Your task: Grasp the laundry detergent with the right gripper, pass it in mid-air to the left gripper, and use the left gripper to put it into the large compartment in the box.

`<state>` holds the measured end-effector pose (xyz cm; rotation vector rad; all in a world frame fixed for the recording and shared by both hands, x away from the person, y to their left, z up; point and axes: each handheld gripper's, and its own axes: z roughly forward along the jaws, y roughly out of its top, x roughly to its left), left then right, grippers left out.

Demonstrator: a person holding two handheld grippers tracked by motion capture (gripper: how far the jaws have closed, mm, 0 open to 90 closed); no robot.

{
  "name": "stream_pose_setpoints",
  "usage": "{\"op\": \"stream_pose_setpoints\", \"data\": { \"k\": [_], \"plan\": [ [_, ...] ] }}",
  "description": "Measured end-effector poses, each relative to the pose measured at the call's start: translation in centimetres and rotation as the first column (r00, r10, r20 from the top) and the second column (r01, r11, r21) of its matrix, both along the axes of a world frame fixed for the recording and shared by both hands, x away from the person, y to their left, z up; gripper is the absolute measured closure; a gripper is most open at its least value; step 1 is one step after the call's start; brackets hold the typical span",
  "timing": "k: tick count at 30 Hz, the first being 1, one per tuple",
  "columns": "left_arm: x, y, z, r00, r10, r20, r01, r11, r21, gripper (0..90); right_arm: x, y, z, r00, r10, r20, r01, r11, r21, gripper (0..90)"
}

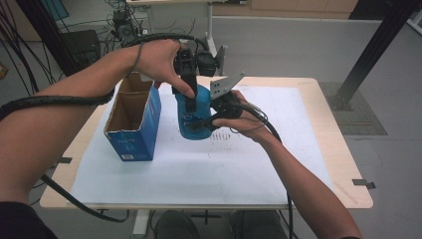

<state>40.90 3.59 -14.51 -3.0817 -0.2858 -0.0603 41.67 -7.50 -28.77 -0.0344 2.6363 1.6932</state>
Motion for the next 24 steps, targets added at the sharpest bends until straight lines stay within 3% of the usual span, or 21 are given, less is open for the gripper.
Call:
{"op": "stream_pose_setpoints", "data": {
  "k": [24],
  "plan": [
    [-0.19, 0.19, 0.1, 1.0, 0.005, -0.007, -0.005, 1.0, -0.003, 37.3, 0.08, 0.19, -0.05, 0.9999, 0.013, -0.003, -0.013, 1.0, 0.006, 41.7]
  ]
}}
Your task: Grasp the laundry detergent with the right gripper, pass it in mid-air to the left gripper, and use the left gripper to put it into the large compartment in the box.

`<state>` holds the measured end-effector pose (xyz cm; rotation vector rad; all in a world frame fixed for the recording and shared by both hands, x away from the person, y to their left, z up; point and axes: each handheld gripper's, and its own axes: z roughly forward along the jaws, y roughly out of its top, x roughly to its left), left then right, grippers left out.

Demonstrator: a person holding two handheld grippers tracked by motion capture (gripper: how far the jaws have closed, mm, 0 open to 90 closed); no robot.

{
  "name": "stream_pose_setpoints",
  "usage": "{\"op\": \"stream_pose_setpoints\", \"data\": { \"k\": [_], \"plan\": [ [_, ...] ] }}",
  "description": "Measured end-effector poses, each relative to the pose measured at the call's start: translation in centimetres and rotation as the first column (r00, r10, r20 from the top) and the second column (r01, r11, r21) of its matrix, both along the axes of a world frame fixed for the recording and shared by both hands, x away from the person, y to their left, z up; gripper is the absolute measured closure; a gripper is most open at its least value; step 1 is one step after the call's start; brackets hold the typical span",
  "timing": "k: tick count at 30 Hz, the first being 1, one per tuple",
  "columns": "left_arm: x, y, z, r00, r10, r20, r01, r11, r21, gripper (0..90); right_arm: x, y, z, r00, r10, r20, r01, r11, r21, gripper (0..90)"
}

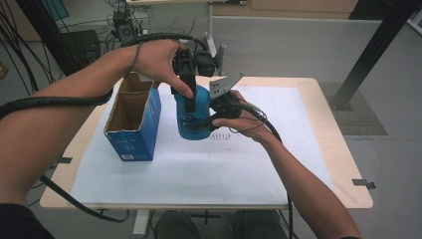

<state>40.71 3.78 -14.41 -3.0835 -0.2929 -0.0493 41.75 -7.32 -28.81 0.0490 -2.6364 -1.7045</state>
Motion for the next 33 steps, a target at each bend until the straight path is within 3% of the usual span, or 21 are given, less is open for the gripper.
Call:
{"op": "stream_pose_setpoints", "data": {
  "k": [25, 33],
  "plan": [
    [0.08, 0.03, -0.09, 1.0, 0.004, -0.004, -0.004, 0.9999, -0.012, 37.4, 0.1, -0.17, -0.04, 0.9995, -0.011, -0.031, 0.011, 1.0, -0.013, 40.1],
    [0.04, 0.08, 0.29, 0.9999, 0.011, -0.012, -0.012, 0.9997, -0.023, 37.4, 0.05, -0.23, 0.06, 0.9994, -0.022, -0.027, 0.022, 1.0, -0.004, 32.0]
  ]
}}
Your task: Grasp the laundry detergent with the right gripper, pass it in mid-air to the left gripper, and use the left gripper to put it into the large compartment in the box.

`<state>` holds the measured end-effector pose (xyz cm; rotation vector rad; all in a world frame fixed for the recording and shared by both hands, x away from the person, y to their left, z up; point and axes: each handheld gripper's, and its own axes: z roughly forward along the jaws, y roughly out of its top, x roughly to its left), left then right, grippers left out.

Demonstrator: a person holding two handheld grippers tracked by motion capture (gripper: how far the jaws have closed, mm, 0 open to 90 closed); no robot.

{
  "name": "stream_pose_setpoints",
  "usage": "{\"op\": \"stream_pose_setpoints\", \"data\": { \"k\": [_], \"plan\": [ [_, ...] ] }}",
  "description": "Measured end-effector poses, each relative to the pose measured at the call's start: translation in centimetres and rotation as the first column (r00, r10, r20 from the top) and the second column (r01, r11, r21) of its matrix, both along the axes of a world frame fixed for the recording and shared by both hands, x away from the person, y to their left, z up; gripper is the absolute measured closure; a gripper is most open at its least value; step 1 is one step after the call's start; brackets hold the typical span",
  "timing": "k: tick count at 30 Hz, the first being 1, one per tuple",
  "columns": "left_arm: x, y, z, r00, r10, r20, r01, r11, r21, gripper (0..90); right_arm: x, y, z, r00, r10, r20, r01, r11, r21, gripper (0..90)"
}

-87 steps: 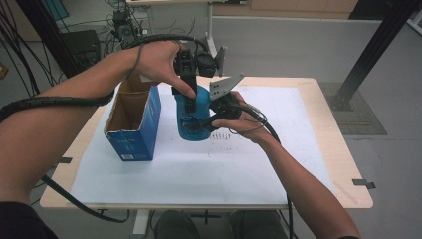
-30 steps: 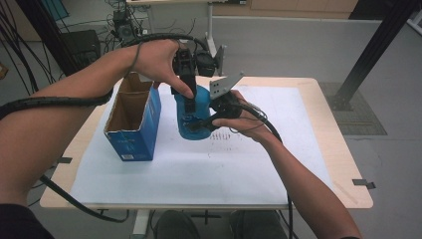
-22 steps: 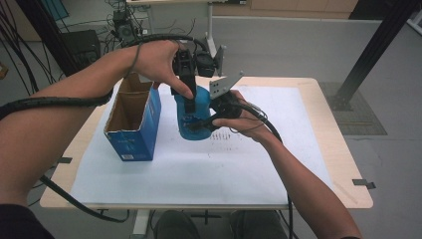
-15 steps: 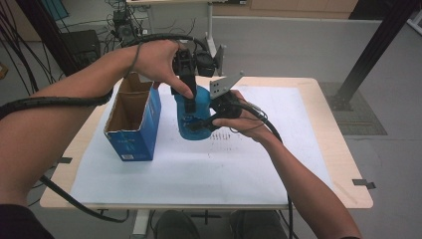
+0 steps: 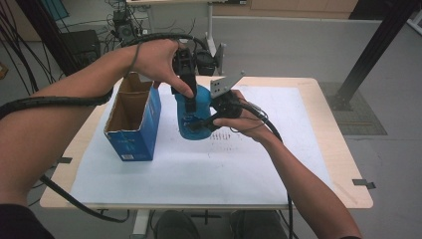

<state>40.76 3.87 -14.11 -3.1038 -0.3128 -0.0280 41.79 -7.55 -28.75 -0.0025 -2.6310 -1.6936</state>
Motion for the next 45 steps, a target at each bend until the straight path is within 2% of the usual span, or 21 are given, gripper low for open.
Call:
{"op": "stream_pose_setpoints", "data": {
  "k": [2, 11, 18, 32, 39, 40, 42, 44, 45],
  "plan": [
    [0.0, 0.0, 0.1, 1.0, 0.003, 0.006, -0.003, 1.0, 0.006, 37.4, -0.1, -0.1, 0.2, 0.9999, -0.007, 0.016, 0.007, 1.0, -0.013, 28.7],
    [0.0, 0.1, 0.2, 0.9999, 0.006, 0.013, -0.006, 0.9999, 0.016, 37.4, -0.2, -0.8, 0.6, 0.9992, -0.034, 0.02, 0.035, 0.999, -0.032, 21.9],
    [0.0, 0.1, 0.4, 0.9996, 0.017, 0.023, -0.018, 0.9996, 0.023, 37.4, -0.3, -1.0, 0.7, 0.9987, -0.047, 0.017, 0.048, 0.998, -0.05, 19.5],
    [0.3, -0.2, 0.4, 0.9994, 0.029, 0.019, -0.03, 0.9992, 0.026, 37.4, -0.1, -1.5, 0.9, 0.9971, -0.074, 0.014, 0.075, 0.995, -0.065, 15.4],
    [0.6, -0.3, 0.5, 0.9978, 0.066, 0.008, -0.066, 0.9972, 0.035, 37.4, -0.2, -2.5, 1.1, 0.9919, -0.127, 0.009, 0.127, 0.986, -0.106, 10.3],
    [0.8, -0.2, 0.5, 0.9961, 0.087, 0.006, -0.088, 0.9954, 0.038, 37.4, -0.2, -2.8, 1.2, 0.9898, -0.142, 0.013, 0.142, 0.982, -0.127, 10.3],
    [0.9, -0.1, 0.6, 0.9944, 0.105, 0.011, -0.105, 0.9938, 0.037, 37.4, -0.2, -3.1, 1.2, 0.9891, -0.147, 0.01, 0.147, 0.979, -0.141, 10.3],
    [1.1, 0.1, 0.7, 0.9917, 0.127, 0.021, -0.128, 0.991, 0.04, 37.4, -0.2, -4.1, 1.6, 0.9846, -0.174, 0.013, 0.174, 0.967, -0.184, 10.2],
    [1.1, 0.1, 0.8, 0.9906, 0.135, 0.024, -0.136, 0.9898, 0.043, 37.4, -0.2, -4.3, 1.7, 0.9839, -0.178, 0.012, 0.177, 0.966, -0.189, 10.2]
  ]
}}
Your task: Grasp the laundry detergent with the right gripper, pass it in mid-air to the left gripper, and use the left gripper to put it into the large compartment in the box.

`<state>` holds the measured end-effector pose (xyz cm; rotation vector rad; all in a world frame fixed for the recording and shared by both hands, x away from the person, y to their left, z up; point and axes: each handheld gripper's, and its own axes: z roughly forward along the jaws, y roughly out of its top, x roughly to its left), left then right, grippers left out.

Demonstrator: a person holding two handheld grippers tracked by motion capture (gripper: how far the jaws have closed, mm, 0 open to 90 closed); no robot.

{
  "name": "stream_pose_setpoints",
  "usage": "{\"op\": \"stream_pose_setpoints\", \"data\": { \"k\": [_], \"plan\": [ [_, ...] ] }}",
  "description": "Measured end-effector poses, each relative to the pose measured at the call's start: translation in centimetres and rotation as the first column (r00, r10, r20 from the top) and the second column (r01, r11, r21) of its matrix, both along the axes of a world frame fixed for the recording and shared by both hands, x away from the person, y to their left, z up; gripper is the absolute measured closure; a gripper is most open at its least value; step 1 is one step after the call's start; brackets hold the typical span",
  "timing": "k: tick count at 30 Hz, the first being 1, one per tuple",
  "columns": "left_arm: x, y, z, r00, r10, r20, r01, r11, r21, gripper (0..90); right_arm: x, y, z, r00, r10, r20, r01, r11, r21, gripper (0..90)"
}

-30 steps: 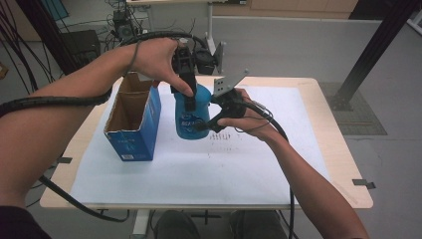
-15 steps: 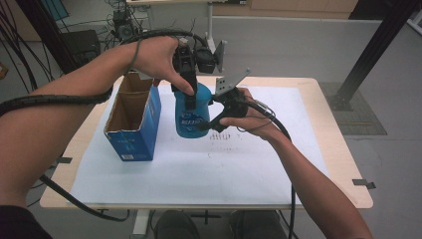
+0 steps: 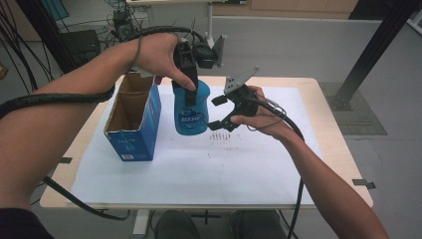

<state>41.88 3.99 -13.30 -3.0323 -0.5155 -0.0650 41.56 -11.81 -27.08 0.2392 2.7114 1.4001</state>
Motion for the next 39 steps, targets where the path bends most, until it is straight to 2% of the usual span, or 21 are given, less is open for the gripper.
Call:
{"op": "stream_pose_setpoints", "data": {
  "k": [5, 11, 15, 18, 19, 20, 21, 22, 23, 24, 25, 26, 27, 29, 30, 31, 32, 33, 36, 38, 39],
  "plan": [
    [0.5, 0.3, 0.9, 0.9968, 0.079, 0.009, -0.079, 0.9968, 0.001, 37.4, -0.3, -2.1, 0.7, 0.9983, -0.058, -0.008, 0.057, 0.995, -0.08, 9.2],
    [1.1, 1.0, 2.3, 0.9804, 0.195, 0.028, -0.195, 0.9808, -0.008, 37.4, -0.9, -5.0, 1.7, 0.9916, -0.129, -0.009, 0.126, 0.978, -0.169, 9.3],
    [1.6, 1.7, 3.8, 0.9598, 0.276, 0.049, -0.276, 0.961, -0.02, 37.3, -1.3, -6.7, 2.1, 0.9869, -0.161, -0.012, 0.154, 0.963, -0.219, 9.2],
    [2.1, 2.8, 5.1, 0.9311, 0.362, 0.042, -0.361, 0.9319, -0.036, 37.3, -1.6, -7.8, 2.4, 0.9836, -0.18, -0.013, 0.171, 0.952, -0.253, 9.2],
    [2.1, 2.9, 5.3, 0.9274, 0.372, 0.041, -0.37, 0.9281, -0.038, 37.3, -1.7, -8.1, 2.4, 0.9821, -0.188, -0.015, 0.177, 0.949, -0.262, 9.3],
    [2.3, 3.5, 5.9, 0.9132, 0.406, 0.035, -0.405, 0.9136, -0.04, 37.3, -1.8, -8.3, 2.5, 0.9816, -0.191, -0.013, 0.18, 0.947, -0.266, 9.3],
    [2.3, 3.7, 6.2, 0.9067, 0.42, 0.035, -0.419, 0.9071, -0.04, 37.3, -1.8, -8.8, 2.5, 0.9797, -0.2, -0.015, 0.188, 0.942, -0.279, 9.3],
    [2.3, 4.2, 6.7, 0.8893, 0.456, 0.037, -0.454, 0.8897, -0.048, 37.3, -1.9, -9.1, 2.6, 0.9787, -0.204, -0.017, 0.191, 0.94, -0.284, 9.3],
    [2.4, 4.4, 7.0, 0.8814, 0.471, 0.039, -0.469, 0.882, -0.05, 37.3, -2.0, -9.4, 2.6, 0.9779, -0.208, -0.016, 0.194, 0.935, -0.296, 9.5],
    [2.3, 4.8, 7.5, 0.8674, 0.495, 0.048, -0.493, 0.8683, -0.057, 37.3, -2.2, -9.6, 2.7, 0.9773, -0.211, -0.015, 0.197, 0.933, -0.302, 9.7],
    [2.3, 5.1, 7.8, 0.8583, 0.511, 0.053, -0.508, 0.8596, -0.058, 37.3, -2.3, -9.9, 2.7, 0.9767, -0.214, -0.015, 0.199, 0.929, -0.311, 9.9],
    [2.3, 5.5, 8.2, 0.8385, 0.542, 0.059, -0.538, 0.8401, -0.071, 37.3, -2.4, -10.0, 2.8, 0.9766, -0.215, -0.015, 0.199, 0.927, -0.317, 10.0],
    [2.3, 5.9, 8.6, 0.8289, 0.556, 0.059, -0.553, 0.8308, -0.063, 37.3, -2.5, -10.2, 2.8, 0.9761, -0.217, -0.015, 0.2, 0.924, -0.326, 10.1],
    [2.4, 6.8, 9.3, 0.7964, 0.602, 0.061, -0.597, 0.7984, -0.076, 37.3, -2.7, -10.6, 2.9, 0.9758, -0.218, -0.013, 0.201, 0.919, -0.34, 10.1],
    [2.4, 7.4, 9.7, 0.7754, 0.628, 0.061, -0.623, 0.7772, -0.089, 37.3, -2.8, -10.7, 3.0, 0.9752, -0.221, -0.012, 0.203, 0.916, -0.345, 10.1],
    [2.4, 7.8, 9.9, 0.7613, 0.646, 0.059, -0.639, 0.7628, -0.096, 37.3, -2.8, -10.9, 3.1, 0.9748, -0.223, -0.011, 0.205, 0.913, -0.353, 10.1],
    [2.5, 8.5, 10.3, 0.7344, 0.677, 0.053, -0.67, 0.7353, -0.101, 37.3, -2.9, -11.0, 3.1, 0.9746, -0.224, -0.011, 0.205, 0.911, -0.358, 10.1],
    [2.5, 8.9, 10.5, 0.7215, 0.69, 0.053, -0.683, 0.7222, -0.108, 37.3, -3.0, -11.2, 3.2, 0.9742, -0.225, -0.008, 0.207, 0.908, -0.364, 10.2],
    [2.6, 10.5, 11.4, 0.6604, 0.749, 0.056, -0.738, 0.6612, -0.133, 37.3, -3.0, -11.6, 3.4, 0.9728, -0.232, -0.005, 0.212, 0.9, -0.38, 10.1],
    [2.6, 11.2, 11.8, 0.6273, 0.776, 0.061, -0.765, 0.6289, -0.141, 37.3, -3.1, -11.8, 3.5, 0.9722, -0.234, -0.003, 0.215, 0.897, -0.387, 10.2],
    [2.6, 11.6, 12.0, 0.6069, 0.792, 0.064, -0.779, 0.609, -0.149, 37.3, -3.1, -11.9, 3.5, 0.9715, -0.237, -0.003, 0.217, 0.895, -0.389, 10.2]
  ]
}}
